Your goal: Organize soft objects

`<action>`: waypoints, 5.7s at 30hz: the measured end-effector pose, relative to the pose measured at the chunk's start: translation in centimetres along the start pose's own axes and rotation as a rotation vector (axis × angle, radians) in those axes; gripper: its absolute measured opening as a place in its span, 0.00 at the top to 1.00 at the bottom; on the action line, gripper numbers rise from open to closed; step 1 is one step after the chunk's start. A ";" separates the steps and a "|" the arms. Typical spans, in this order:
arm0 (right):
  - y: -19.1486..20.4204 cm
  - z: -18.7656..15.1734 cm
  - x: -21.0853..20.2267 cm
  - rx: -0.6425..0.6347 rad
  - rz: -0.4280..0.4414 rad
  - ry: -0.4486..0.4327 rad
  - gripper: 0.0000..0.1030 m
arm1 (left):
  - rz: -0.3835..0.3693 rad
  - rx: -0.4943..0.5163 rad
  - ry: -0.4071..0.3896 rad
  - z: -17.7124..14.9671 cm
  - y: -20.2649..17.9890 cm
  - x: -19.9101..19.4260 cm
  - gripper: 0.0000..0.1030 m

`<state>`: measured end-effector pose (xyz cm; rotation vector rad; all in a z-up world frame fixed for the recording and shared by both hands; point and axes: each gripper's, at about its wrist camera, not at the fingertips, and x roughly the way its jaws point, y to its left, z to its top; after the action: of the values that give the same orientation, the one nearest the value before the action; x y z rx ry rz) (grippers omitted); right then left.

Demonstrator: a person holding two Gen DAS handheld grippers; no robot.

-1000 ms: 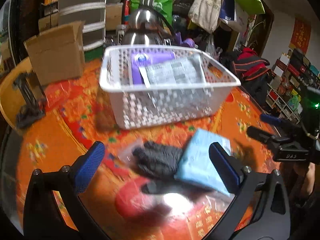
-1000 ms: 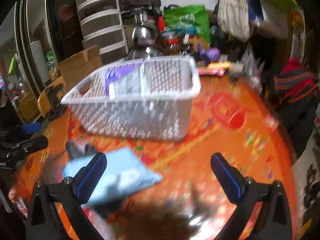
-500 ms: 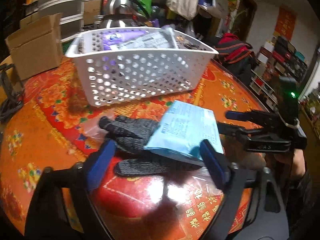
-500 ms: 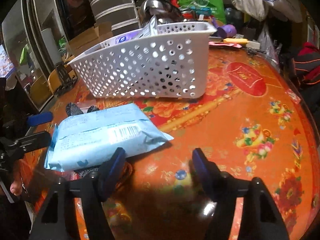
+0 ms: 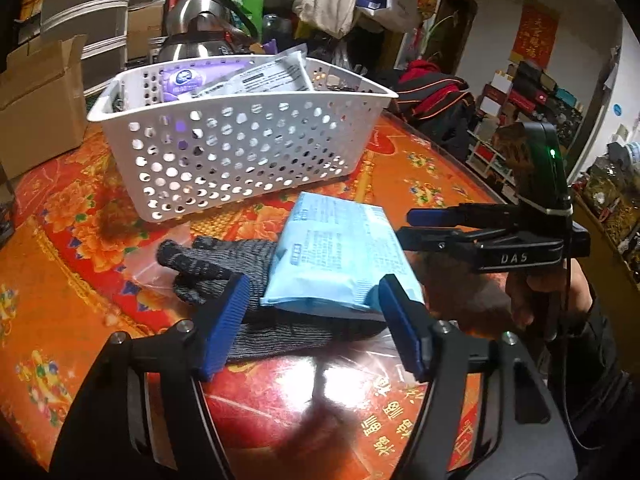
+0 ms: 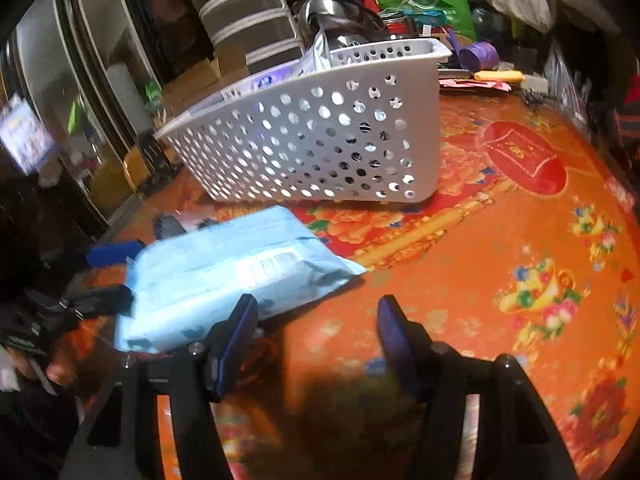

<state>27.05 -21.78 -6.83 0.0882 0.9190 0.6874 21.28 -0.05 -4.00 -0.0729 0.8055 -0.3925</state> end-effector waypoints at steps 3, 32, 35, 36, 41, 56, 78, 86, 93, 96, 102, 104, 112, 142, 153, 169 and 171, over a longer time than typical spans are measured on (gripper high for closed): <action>0.5 0.3 0.0 0.030 0.007 -0.007 0.39 | -0.030 0.004 -0.006 -0.1 -0.1 0.2 0.44; 6.2 -2.4 -1.1 -0.136 0.010 -0.017 0.64 | -0.043 0.075 -0.009 -2.2 -2.5 1.4 0.82; 6.5 -2.5 -0.9 -0.152 -0.021 -0.020 0.70 | -0.050 0.049 -0.018 -1.9 -2.2 1.4 0.84; 6.6 -2.5 -1.0 -0.156 -0.030 -0.023 0.71 | -0.051 0.044 -0.020 -1.9 -2.2 1.4 0.84; 7.3 -2.6 -1.0 -0.172 -0.078 -0.043 0.76 | -0.020 0.034 -0.014 -1.8 -2.6 1.4 0.85; 10.5 -2.0 -3.4 -0.248 -0.154 -0.131 0.85 | 0.033 0.027 -0.062 -0.9 -3.4 -0.8 0.89; 16.6 3.1 -10.1 -0.384 -0.170 -0.278 0.93 | 0.072 -0.016 -0.203 3.2 -3.5 -9.1 0.95; 17.1 6.0 -10.2 -0.400 -0.178 -0.267 0.94 | 0.106 -0.001 -0.227 6.5 -3.2 -10.7 0.96; 17.8 10.1 -11.5 -0.413 -0.189 -0.297 0.95 | 0.102 -0.010 -0.248 10.0 -2.4 -11.6 0.96; 17.9 12.9 -11.9 -0.397 -0.181 -0.320 0.95 | 0.122 0.010 -0.268 12.7 -2.3 -12.6 0.96; 17.3 17.2 -10.1 -0.360 -0.151 -0.343 0.96 | 0.174 0.021 -0.277 18.1 -0.7 -12.7 0.96; 16.8 17.8 -9.0 -0.337 -0.136 -0.337 0.96 | 0.196 0.022 -0.265 19.3 0.2 -11.9 0.96; 13.6 18.6 -4.1 -0.209 -0.022 -0.276 0.96 | 0.238 -0.022 -0.195 20.6 4.0 -7.8 0.96; 4.6 18.5 1.1 -0.037 -0.256 -0.183 0.30 | 0.318 -0.215 -0.087 20.0 10.9 2.9 0.25; 4.4 14.4 -1.4 -0.031 -0.268 -0.214 0.29 | 0.363 -0.199 -0.103 15.2 9.3 0.0 0.25; 6.6 -1.5 -3.7 -0.019 -0.164 -0.120 0.26 | 0.276 -0.226 -0.084 2.8 5.5 -4.4 0.25; 6.7 -3.0 -2.8 -0.014 -0.157 -0.091 0.26 | 0.276 -0.232 -0.082 1.3 4.9 -4.0 0.25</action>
<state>20.24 -18.80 -4.34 0.0340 0.8244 0.5392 21.23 5.86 -1.39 -0.1908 0.7655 -0.0338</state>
